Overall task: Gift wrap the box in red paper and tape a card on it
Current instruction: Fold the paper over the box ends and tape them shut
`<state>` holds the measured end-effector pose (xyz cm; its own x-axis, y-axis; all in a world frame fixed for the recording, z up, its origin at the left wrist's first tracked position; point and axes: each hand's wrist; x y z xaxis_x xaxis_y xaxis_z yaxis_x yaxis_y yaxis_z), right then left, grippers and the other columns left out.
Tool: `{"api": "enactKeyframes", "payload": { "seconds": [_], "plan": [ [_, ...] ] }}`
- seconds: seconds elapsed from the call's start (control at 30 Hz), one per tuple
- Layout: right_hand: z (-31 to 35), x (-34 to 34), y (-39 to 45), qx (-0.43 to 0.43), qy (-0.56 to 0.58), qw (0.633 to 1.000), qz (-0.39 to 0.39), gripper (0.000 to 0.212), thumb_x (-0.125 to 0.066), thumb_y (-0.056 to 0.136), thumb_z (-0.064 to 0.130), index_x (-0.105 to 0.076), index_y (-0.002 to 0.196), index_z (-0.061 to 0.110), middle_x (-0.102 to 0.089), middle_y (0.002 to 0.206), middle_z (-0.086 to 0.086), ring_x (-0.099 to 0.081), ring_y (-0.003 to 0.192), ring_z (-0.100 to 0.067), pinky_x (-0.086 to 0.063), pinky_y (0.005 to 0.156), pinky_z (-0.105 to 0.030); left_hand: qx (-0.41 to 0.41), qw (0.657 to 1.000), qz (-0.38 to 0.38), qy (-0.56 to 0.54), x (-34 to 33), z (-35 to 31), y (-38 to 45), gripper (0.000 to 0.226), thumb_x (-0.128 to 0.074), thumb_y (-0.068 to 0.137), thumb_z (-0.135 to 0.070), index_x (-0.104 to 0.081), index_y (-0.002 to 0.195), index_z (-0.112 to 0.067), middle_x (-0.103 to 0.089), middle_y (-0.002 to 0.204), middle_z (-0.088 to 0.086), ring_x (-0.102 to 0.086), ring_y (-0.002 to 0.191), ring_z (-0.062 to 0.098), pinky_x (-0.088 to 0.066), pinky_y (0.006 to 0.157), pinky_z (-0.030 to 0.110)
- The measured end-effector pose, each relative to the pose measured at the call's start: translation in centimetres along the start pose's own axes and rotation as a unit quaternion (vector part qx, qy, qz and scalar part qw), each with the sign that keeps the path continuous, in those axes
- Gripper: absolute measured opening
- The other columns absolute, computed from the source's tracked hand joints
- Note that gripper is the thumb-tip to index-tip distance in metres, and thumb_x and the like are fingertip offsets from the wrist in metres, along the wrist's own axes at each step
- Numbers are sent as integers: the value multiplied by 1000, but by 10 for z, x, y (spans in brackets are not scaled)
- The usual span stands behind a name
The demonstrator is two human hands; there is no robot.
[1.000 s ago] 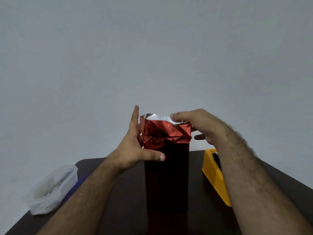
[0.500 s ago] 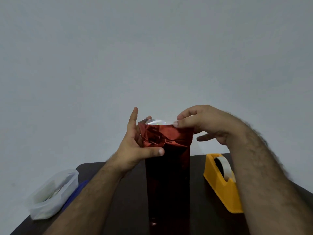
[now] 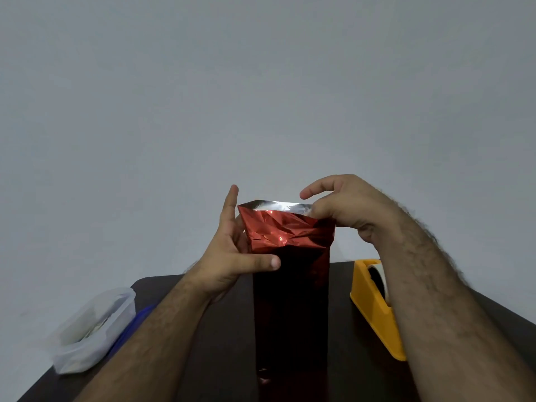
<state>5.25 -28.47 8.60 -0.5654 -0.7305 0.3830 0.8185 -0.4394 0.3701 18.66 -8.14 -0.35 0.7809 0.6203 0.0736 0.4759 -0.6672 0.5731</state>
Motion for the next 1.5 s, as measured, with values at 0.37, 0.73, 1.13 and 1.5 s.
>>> {"api": "enactKeyframes", "payload": {
  "seconds": [0.37, 0.73, 1.13, 1.5],
  "plan": [
    [13, 1, -5, 101, 85, 987, -88, 13, -78, 94, 22, -77, 107, 23, -82, 96, -1, -75, 91, -18, -54, 77, -29, 1, 1000, 11, 9, -1, 1, 2, 153, -83, 66, 20, 10, 165, -51, -48, 163, 4, -62, 137, 27, -58, 101, 38],
    [-1, -14, 11, 110, 126, 964, -206, 36, -75, 78, -10, -73, 99, 18, -80, 87, 2, -78, 90, -15, -61, 72, -31, 5, 1000, 15, -15, -5, 2, 7, 152, -85, 67, 17, 9, 166, -51, -41, 168, 4, -64, 136, 23, -58, 98, 36],
    [31, -11, -31, 178, -200, 961, 64, 15, -91, 79, 36, -85, 90, 29, -62, 131, 21, -60, 117, 1, -54, 91, -26, 24, 989, -58, -131, 1, 9, 9, 134, -105, 59, -43, -23, 165, -40, -53, 160, 6, -62, 137, 31, -45, 118, 54],
    [19, -17, -14, 164, 20, 983, -79, 9, -78, 94, 34, -81, 93, 26, -73, 122, 14, -66, 119, -2, -52, 101, -28, 32, 992, -82, -94, -5, 7, 7, 17, -71, 97, -23, -58, 93, -12, -75, 102, -1, -67, 93, 19, -60, 81, 37]
  ]
}}
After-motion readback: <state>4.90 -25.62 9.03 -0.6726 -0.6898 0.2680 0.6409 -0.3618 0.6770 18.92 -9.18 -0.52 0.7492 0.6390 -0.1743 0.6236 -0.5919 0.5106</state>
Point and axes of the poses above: each hand's wrist, its own y-axis towards the middle knuckle, its own x-axis out of the back of the hand, z = x × y
